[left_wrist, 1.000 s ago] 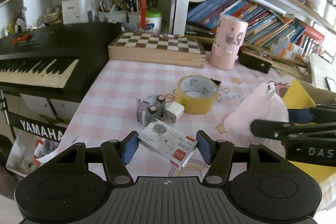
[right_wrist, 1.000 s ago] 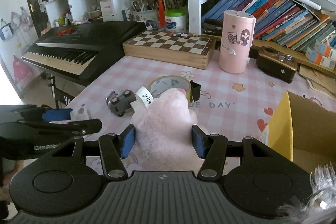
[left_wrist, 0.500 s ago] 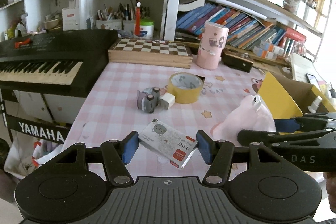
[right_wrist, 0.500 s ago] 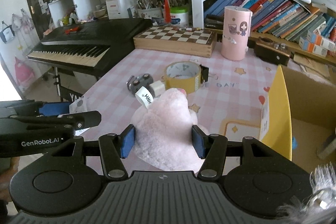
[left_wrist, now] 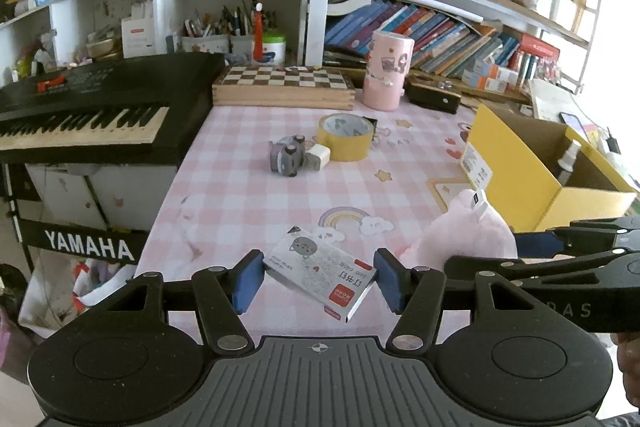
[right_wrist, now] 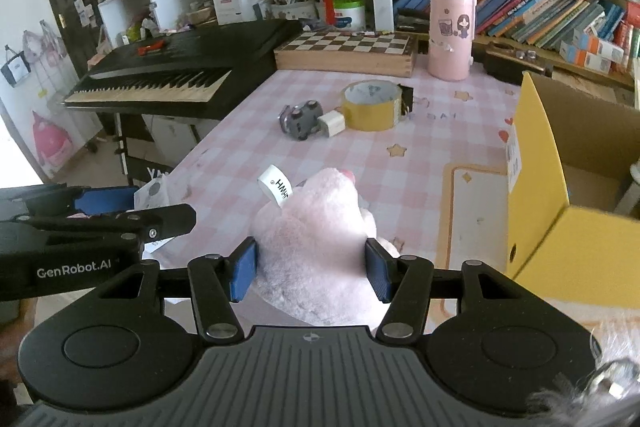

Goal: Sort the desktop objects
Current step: 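Carry the plush in the right tool while the left tool carries the medicine box toward the yellow box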

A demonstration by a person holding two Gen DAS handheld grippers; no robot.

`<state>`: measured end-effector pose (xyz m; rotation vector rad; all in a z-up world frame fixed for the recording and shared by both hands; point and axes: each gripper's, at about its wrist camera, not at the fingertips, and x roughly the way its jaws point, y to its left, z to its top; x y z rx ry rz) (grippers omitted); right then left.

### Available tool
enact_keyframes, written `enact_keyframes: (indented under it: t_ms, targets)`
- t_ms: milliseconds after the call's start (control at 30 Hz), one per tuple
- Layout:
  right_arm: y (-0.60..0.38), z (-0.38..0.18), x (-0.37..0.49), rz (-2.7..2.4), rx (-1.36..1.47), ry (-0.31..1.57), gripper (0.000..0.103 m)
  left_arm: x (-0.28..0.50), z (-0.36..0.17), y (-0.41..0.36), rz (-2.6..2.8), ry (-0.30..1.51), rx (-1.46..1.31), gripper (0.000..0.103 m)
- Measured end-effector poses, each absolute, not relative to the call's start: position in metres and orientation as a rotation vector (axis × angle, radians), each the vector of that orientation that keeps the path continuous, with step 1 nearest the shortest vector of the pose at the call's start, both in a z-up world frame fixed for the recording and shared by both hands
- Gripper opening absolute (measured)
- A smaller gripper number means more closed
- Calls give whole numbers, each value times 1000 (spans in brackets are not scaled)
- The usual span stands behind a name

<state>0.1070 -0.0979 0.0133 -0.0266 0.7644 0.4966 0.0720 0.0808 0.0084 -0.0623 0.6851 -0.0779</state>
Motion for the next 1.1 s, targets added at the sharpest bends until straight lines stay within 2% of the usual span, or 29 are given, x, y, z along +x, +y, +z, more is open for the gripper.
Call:
enact_keyframes:
  t_ms: [500,1100]
  targets:
    - [-121,1,37,396,28,811,53,28,2,54,-214,708,-10,59]
    - [-191,-2,-8,140,117,842,53,32,0,-29,-493,716,83,59]
